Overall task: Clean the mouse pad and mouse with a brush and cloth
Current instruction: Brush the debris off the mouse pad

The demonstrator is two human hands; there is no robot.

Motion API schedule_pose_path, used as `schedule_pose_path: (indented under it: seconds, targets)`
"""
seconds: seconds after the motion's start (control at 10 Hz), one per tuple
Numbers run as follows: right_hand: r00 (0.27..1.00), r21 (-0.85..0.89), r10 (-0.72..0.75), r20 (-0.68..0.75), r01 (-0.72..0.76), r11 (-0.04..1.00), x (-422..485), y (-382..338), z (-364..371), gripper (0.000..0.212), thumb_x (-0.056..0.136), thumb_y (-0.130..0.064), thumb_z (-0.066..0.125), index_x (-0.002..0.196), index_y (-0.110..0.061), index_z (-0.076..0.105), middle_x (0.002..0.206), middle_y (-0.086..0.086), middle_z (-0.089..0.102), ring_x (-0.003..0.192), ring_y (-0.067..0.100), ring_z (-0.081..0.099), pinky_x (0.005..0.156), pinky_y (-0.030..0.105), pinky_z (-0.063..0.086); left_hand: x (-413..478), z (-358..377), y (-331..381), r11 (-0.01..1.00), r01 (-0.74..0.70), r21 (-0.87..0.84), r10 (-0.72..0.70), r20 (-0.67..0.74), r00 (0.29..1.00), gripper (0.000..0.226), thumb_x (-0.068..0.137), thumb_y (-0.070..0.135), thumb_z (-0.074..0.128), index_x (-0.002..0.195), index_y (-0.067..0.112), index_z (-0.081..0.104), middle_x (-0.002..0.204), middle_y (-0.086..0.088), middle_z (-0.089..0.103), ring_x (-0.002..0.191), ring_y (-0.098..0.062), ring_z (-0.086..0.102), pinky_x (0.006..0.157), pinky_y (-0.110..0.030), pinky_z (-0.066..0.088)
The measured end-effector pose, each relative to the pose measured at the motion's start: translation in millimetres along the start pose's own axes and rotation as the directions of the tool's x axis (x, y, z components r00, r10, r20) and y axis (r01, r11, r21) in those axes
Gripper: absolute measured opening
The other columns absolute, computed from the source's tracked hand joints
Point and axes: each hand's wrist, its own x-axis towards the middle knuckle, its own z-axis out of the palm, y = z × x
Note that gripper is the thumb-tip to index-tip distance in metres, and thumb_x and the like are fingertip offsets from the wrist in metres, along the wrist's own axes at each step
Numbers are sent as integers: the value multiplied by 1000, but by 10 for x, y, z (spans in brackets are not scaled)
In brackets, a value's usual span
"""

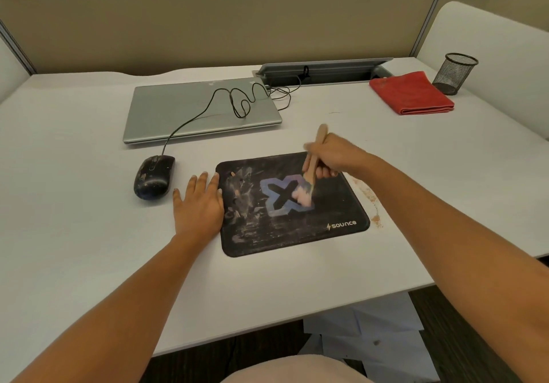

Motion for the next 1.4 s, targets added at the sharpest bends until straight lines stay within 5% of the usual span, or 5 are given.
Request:
schedule_pose_path:
  seconds: [0.1,0.5,0.7,1.0,1.4]
  targets:
    - [932,27,14,-362,-5,1000,94,135,-12,40,98,-34,36,89,-4,62,69,3,57,53,9,52,51,12,41,-9,6,7,1000,1,4,-1,5,1000,50,99,36,15,148,23,14,157,-2,12,145,-21,6,116,-49,4]
    - [992,3,3,123,-3,1000,-144,133,1,46,99,-28,37,72,-5,65,47,-2,60,34,5,50,36,9,36,-5,-13,21,1000,12,15,-13,19,1000,50,100,36,16,148,23,13,157,-2,11,145,-21,6,116,-49,4]
    - [909,47,-45,-414,70,996,-43,335,-12,43,99,-31,35,89,-1,65,79,10,59,61,14,55,65,19,46,-16,-22,26,1000,12,18,-13,25,1000,51,99,37,16,148,23,12,157,-2,11,145,-22,5,116,-49,4]
    - [979,-18,-112,172,117,993,-292,310,4,47,99,-29,36,65,-13,64,49,-4,59,42,7,52,43,9,40,-12,-11,34,1000,20,18,-20,12,1000,49,100,35,16,148,23,14,156,-2,14,145,-21,8,115,-50,6]
    - [969,147,38,-245,-2,989,-227,325,133,45,100,-30,33,94,2,63,67,7,56,52,10,50,49,12,39,-15,-13,21,1000,15,17,-15,6,1000,49,100,34,16,148,23,14,156,-2,14,145,-22,8,115,-50,6]
